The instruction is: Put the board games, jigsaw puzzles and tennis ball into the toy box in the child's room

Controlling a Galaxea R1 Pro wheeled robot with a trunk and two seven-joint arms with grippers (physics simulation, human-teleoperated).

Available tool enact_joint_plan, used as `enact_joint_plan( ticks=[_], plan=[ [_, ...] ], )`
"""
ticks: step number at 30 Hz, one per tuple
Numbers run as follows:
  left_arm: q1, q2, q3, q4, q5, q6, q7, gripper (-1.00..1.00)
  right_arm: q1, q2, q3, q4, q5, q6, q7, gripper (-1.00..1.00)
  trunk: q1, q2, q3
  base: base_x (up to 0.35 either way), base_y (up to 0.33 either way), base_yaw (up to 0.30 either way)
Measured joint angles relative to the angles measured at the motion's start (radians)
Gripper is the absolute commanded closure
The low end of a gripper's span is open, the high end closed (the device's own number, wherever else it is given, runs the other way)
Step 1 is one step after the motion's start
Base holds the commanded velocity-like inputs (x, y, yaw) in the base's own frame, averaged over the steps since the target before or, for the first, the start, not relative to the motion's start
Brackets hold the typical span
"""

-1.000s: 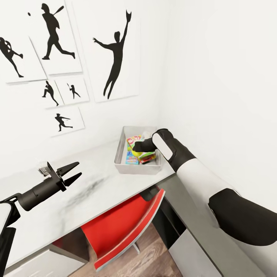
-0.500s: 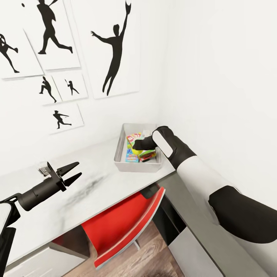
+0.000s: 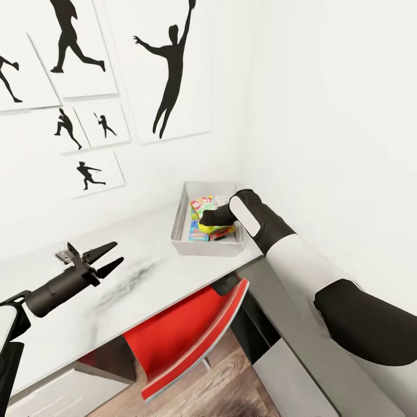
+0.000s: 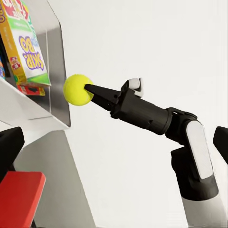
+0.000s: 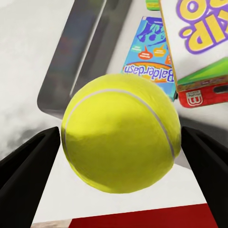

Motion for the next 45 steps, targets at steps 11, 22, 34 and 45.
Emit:
enact_joint_plan(
  ticks=[11, 22, 34, 45],
  plan=[
    [-0.003, 0.008, -0.004, 0.0, 0.0, 0.001, -0.152, -1.0, -0.001, 0.0, 0.0, -0.001, 0.001, 0.0, 0.0, 1.0, 0.0, 0.0, -0.018, 0.0, 0.0, 0.0],
    [-0.003, 0.015, -0.006, 0.0, 0.0, 0.001, -0.178, -1.0, -0.002, 0.0, 0.004, -0.005, 0.001, 0.0, 0.0, 1.0, 0.0, 0.0, -0.036, 0.0, 0.0, 0.01],
    [-0.003, 0.017, -0.006, -0.001, -0.007, 0.001, -0.18, -1.0, -0.021, 0.0, 0.006, -0.021, 0.003, -0.006, -0.001, 1.0, 0.0, 0.0, -0.055, 0.0, 0.0, 0.115],
    [-0.004, 0.017, -0.007, 0.0, -0.013, 0.001, -0.178, -1.0, -0.03, 0.0, 0.006, -0.077, 0.014, -0.014, -0.011, 1.0, 0.0, 0.0, -0.063, 0.0, 0.0, 0.074]
  ],
)
